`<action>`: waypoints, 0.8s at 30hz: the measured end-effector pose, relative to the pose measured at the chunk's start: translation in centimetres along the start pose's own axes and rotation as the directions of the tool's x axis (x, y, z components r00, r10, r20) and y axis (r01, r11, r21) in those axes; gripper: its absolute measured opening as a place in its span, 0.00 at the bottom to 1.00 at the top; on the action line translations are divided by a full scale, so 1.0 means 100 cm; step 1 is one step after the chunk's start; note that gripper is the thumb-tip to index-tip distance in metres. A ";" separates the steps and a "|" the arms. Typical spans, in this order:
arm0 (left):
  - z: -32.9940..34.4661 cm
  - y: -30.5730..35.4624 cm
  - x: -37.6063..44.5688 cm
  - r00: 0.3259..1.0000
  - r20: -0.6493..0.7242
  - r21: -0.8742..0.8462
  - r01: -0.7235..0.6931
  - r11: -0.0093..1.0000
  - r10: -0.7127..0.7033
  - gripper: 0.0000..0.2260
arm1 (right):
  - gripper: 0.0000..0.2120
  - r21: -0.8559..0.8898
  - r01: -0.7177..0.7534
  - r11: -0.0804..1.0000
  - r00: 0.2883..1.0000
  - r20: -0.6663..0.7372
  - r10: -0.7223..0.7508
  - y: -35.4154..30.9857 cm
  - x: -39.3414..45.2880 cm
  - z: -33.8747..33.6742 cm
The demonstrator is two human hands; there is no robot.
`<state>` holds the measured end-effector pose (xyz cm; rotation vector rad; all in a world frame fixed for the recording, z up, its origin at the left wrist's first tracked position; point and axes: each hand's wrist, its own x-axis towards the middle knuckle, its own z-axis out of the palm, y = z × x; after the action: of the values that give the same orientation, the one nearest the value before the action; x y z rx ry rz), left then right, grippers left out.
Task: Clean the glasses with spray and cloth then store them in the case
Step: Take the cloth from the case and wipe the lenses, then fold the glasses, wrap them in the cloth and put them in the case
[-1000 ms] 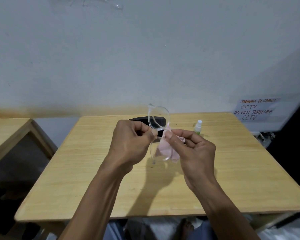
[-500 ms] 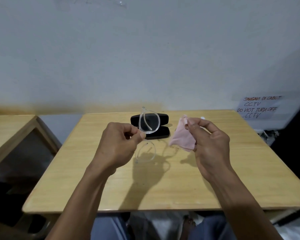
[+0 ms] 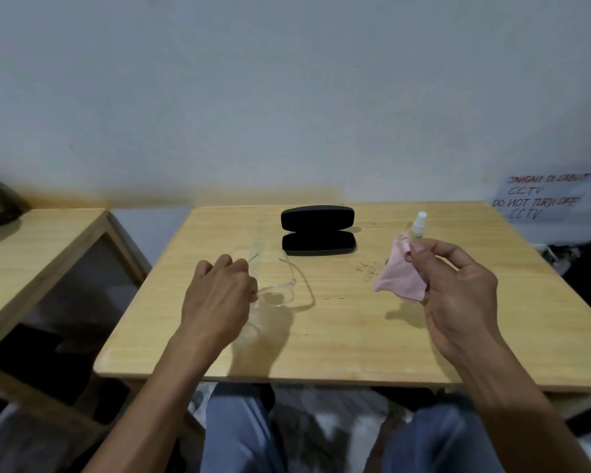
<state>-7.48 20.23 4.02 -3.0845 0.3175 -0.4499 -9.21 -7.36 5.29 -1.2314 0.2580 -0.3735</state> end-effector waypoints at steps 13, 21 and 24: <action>0.019 -0.007 0.001 0.990 0.121 -0.080 0.079 0.994 -0.069 0.09 | 0.03 -0.007 -0.056 0.998 0.998 0.026 0.056 0.009 -0.010 -0.005; -0.017 0.027 -0.015 0.982 -0.083 -0.576 0.092 0.813 -0.170 0.15 | 0.09 0.056 -0.168 0.984 0.964 0.216 0.152 0.013 -0.018 -0.002; -0.023 0.058 -0.018 0.973 -0.146 -0.736 0.013 0.676 -0.178 0.15 | 0.12 0.054 -0.222 0.973 0.935 0.293 0.197 0.014 -0.022 -0.002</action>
<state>-11.01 14.95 5.47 -3.8668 0.4280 -0.8372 -11.11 -6.19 3.90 -1.1432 0.1205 -0.0181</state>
